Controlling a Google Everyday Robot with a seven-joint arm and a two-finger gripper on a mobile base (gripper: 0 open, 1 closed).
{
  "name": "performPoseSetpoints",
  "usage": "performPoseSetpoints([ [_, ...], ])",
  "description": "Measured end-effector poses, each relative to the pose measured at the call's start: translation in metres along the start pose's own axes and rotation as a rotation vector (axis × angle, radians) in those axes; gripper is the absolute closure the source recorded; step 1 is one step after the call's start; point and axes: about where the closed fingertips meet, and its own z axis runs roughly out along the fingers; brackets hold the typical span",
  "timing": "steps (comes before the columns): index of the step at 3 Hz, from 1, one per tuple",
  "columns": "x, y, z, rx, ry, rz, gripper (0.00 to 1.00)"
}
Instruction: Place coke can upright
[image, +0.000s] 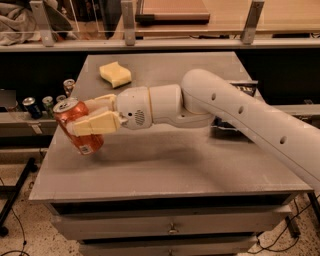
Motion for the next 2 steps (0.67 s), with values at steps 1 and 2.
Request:
performPoseSetpoints([
  [1, 0.0029, -0.0018, -0.0036, 0.010, -0.029, -0.014, 1.00],
  [2, 0.0053, -0.0025, -0.0069, 0.027, -0.052, -0.031, 1.00],
])
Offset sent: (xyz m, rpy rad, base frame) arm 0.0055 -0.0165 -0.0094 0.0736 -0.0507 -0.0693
